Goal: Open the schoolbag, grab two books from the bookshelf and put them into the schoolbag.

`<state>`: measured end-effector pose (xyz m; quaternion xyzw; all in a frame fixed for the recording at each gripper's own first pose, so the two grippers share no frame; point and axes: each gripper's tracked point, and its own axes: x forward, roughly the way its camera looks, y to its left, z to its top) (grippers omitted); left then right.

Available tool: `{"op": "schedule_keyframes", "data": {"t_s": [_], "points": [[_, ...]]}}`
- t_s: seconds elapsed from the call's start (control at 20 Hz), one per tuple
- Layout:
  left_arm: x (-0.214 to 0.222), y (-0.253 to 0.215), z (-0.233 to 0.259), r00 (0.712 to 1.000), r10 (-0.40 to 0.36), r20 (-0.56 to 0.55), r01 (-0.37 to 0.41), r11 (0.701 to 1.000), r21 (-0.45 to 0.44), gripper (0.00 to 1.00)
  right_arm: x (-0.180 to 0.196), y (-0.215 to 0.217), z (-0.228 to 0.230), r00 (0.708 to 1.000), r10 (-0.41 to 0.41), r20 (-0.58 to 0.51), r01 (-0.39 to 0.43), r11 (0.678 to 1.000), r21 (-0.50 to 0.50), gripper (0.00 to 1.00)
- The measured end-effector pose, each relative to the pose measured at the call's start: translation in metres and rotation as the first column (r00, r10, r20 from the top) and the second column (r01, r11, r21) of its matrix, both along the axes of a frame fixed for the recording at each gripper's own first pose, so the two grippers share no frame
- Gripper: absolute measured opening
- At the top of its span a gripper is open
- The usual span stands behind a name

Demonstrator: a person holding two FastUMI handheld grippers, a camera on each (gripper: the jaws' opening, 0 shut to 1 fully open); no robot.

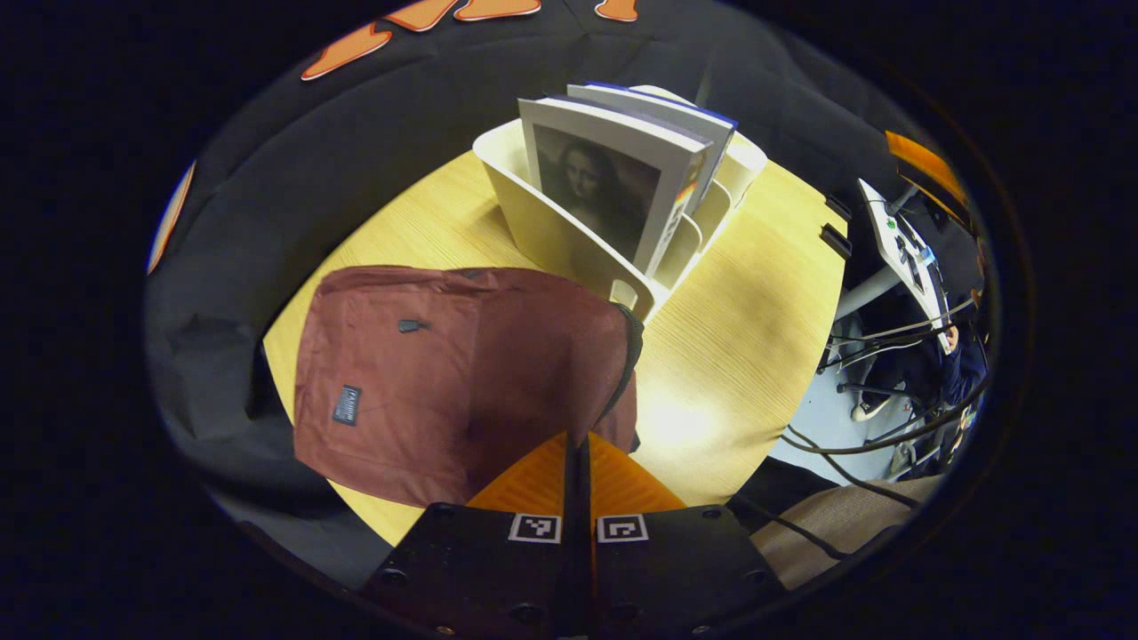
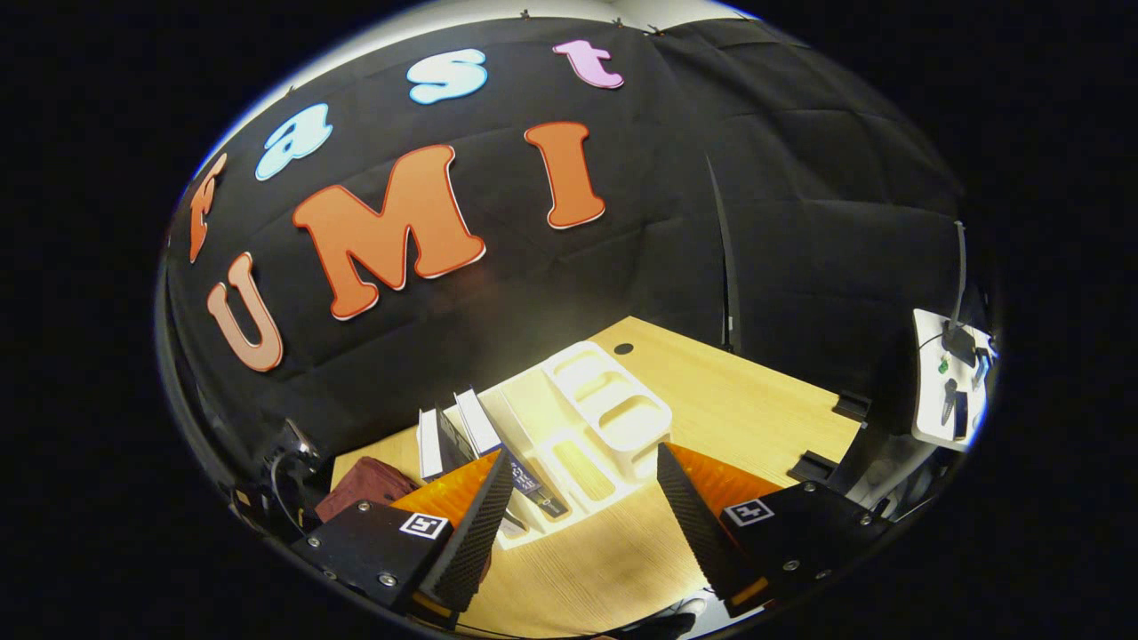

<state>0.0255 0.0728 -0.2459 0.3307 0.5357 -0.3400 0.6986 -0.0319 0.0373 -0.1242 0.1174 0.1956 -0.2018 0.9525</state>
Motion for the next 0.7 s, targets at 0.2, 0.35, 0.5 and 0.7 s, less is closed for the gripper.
{"op": "schedule_keyframes", "data": {"t_s": [0.2, 0.35, 0.5, 0.7], "points": [[0.03, 0.014, 0.033, 0.998, -0.011, 0.066, 0.011, 1.0, 0.0, 0.01, 0.006, 0.02, -0.01, 0.997, 0.052, -0.058, -0.048, 0.997, 0.059, 0.97], [0.051, 0.02, 0.055, 0.994, 0.013, 0.109, -0.01, 1.0, -0.026, 0.01, 0.016, 0.035, -0.011, 0.988, 0.113, -0.105, -0.108, 0.993, 0.054, 0.97], [0.074, 0.028, 0.071, 0.988, 0.046, 0.15, -0.039, 0.998, -0.05, 0.01, 0.036, 0.051, 0.003, 0.97, 0.194, -0.144, -0.192, 0.981, 0.028, 0.97], [0.081, 0.035, 0.08, 0.987, 0.079, 0.142, -0.068, 0.994, -0.082, 0.01, 0.07, 0.089, 0.034, 0.92, 0.343, -0.187, -0.344, 0.938, 0.03, 0.97]]}}
